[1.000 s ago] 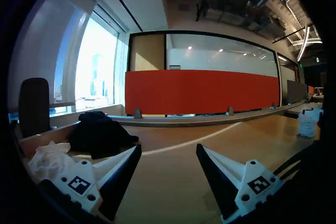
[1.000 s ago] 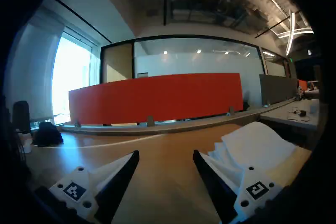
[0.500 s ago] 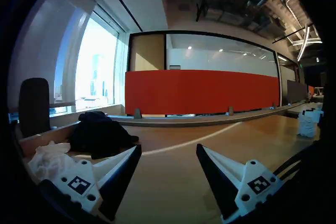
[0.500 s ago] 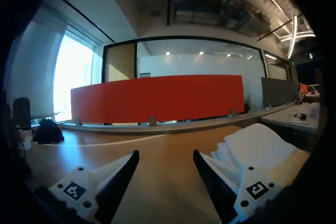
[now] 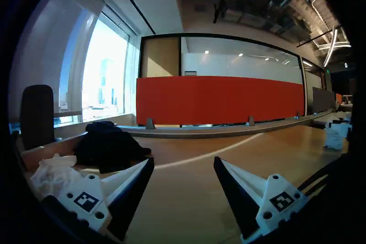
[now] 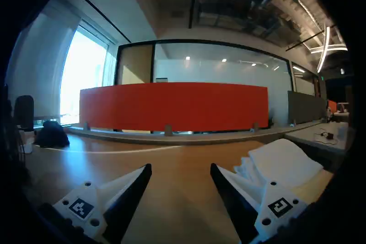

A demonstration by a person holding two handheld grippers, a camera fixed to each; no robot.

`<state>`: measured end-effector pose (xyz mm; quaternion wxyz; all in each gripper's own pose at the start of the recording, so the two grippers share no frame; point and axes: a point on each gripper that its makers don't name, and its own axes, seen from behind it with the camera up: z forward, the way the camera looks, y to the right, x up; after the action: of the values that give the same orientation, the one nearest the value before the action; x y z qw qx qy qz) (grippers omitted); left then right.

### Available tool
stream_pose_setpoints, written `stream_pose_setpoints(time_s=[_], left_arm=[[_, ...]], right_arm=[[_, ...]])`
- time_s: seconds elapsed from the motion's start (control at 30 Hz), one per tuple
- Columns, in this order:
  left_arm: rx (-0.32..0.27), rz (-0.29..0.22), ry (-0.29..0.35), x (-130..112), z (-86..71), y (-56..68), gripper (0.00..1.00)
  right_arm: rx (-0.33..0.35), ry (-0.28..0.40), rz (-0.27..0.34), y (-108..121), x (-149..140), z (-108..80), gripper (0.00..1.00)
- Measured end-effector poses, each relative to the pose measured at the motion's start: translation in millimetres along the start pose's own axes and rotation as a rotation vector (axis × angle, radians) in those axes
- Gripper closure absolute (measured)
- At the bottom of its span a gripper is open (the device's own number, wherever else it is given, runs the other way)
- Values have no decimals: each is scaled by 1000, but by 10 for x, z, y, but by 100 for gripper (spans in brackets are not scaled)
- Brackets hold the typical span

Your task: Fold towel

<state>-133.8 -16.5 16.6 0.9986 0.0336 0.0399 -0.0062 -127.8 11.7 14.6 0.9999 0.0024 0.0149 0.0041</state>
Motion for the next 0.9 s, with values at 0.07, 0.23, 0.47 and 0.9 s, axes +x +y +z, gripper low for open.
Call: stream_pose_setpoints(time_s=[0.07, 0.23, 0.47, 0.9], left_arm=[[0, 0, 0, 1, 1, -1, 3], [0, 0, 0, 2, 1, -3, 3], [0, 0, 0, 2, 0, -3, 3], [0, 0, 0, 6, -4, 0, 4]], right_arm=[[-1, 0, 0, 3, -1, -1, 1], [-4, 0, -1, 13, -1, 0, 1], [-12, 1, -1, 25, 4, 7, 1], [-7, 0, -1, 13, 5, 4, 1]])
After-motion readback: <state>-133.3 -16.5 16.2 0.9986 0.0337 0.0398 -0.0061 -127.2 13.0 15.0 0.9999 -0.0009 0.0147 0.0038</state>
